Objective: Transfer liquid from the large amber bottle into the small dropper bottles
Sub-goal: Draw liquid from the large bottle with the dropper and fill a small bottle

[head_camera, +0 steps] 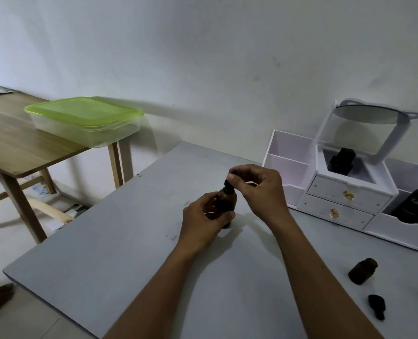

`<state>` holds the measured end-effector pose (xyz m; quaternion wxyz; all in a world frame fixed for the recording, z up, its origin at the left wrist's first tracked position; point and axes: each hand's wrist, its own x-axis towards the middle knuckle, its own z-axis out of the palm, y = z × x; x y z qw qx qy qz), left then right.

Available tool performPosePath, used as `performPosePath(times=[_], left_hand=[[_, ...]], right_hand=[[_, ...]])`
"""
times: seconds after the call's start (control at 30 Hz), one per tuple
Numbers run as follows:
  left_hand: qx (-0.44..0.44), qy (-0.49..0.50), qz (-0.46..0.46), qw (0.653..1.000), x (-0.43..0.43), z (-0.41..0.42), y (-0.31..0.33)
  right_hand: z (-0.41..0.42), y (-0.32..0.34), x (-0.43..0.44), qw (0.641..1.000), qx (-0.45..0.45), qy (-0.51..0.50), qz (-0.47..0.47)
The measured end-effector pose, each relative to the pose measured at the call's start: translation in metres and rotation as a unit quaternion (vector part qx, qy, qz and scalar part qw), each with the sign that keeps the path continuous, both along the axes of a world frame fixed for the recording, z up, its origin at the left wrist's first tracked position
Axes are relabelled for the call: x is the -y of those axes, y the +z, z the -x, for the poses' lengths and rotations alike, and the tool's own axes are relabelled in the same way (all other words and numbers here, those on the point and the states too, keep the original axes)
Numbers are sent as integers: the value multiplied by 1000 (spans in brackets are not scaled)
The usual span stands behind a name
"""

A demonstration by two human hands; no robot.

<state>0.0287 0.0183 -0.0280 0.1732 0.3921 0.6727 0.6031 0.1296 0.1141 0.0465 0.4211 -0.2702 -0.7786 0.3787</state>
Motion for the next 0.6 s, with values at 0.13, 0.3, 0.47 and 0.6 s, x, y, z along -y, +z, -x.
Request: performPosePath(times=[0.13, 0.3, 0.47, 0.6], left_hand=[[-3, -2, -3, 1000, 0, -1, 0], [-4, 0, -7, 1000, 0, -1, 0], [-4, 0, -4, 1000, -1, -1, -1], [-9, -1, -3, 1000, -1, 0, -2]], right_hand=[[0, -5, 1, 1000, 9, 0, -1], [1, -5, 0, 1000, 2, -8, -2], [2, -6, -1, 1000, -2, -15, -14], [4, -7, -1, 999, -6, -22, -22]])
